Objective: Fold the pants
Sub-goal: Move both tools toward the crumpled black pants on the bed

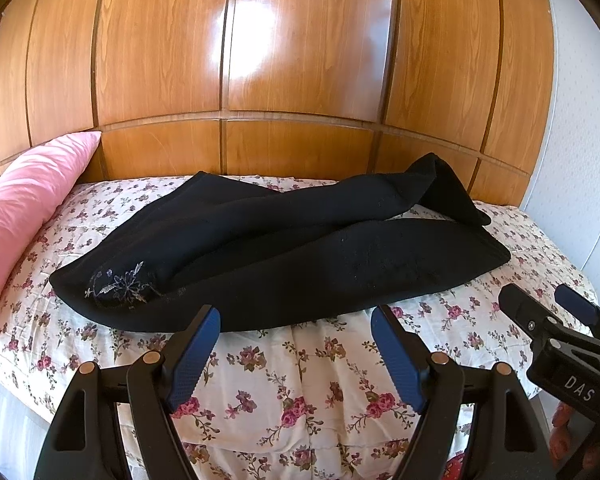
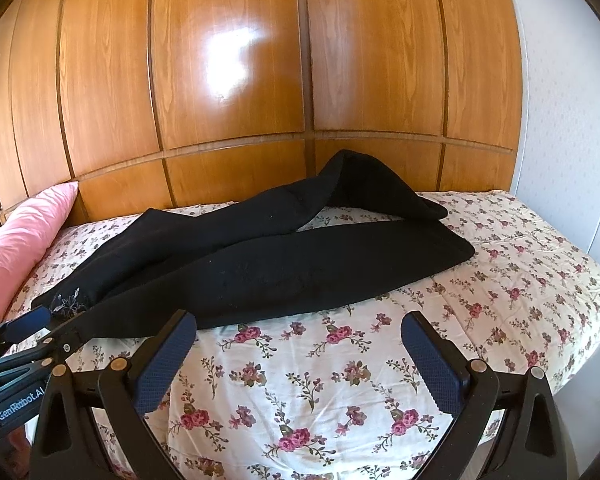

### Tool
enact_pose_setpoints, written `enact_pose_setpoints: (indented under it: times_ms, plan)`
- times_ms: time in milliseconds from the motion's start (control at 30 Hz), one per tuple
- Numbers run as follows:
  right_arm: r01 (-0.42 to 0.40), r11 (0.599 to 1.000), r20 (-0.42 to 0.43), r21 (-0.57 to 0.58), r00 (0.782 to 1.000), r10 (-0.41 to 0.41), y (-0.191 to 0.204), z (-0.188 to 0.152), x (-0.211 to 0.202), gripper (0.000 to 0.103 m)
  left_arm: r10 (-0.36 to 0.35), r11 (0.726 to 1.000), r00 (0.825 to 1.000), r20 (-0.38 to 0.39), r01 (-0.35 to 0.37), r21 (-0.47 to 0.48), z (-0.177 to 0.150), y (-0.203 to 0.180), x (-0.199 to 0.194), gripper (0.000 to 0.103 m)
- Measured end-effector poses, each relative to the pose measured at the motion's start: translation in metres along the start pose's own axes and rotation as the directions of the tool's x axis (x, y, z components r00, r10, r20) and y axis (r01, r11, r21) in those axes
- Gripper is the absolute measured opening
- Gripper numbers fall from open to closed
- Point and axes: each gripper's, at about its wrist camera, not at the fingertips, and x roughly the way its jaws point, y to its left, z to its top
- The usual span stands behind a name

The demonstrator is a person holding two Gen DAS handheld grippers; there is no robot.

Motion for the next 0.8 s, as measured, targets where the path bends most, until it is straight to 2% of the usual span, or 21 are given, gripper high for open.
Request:
enact_pose_setpoints:
  times_ms: [800]
  plan:
    - [-0.015,1.0,-0.041,-0.003,0.999,0.015,0.0,-0.005,0.012,0.103,-0.012,1.0,0.999,-0.05,0.011,-0.028,-0.004,0.007,0.014,0.079]
